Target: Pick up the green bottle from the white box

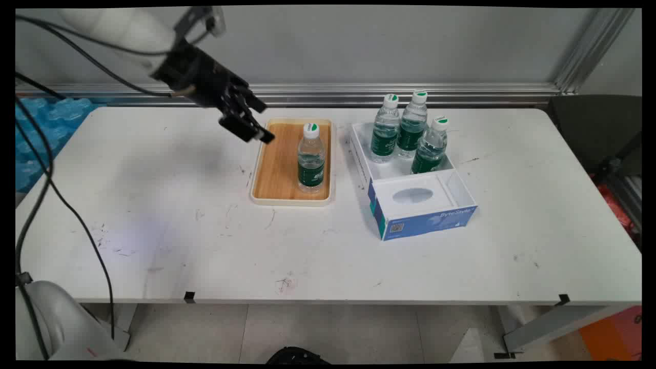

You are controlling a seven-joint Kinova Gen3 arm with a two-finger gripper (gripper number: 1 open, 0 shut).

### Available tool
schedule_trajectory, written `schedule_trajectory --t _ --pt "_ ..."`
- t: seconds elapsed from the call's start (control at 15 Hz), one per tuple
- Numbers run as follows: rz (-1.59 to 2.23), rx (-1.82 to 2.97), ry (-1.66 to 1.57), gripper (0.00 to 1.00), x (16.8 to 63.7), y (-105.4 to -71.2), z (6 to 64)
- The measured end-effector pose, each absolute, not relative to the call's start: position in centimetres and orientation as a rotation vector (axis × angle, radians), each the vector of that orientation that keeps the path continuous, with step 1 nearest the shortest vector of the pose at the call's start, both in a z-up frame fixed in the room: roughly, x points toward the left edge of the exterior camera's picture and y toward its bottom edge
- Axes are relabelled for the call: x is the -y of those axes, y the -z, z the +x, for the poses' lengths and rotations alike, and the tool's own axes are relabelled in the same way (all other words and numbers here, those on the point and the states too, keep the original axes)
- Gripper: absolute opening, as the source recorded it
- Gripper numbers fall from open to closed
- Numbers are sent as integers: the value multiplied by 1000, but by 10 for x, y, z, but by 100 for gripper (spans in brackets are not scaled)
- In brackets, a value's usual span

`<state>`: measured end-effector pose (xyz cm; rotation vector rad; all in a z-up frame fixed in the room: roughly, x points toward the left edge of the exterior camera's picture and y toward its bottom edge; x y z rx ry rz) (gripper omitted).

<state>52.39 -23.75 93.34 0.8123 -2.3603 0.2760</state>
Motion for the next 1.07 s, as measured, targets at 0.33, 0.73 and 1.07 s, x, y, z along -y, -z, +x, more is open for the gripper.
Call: schedule_trajectory --t 0.33,0.73,1.07 --pt "920 2315 -307 100 230 -981 523" --pt "1079 2216 -365 100 256 -999 495" --pt "1113 2190 -372 100 299 -976 450"
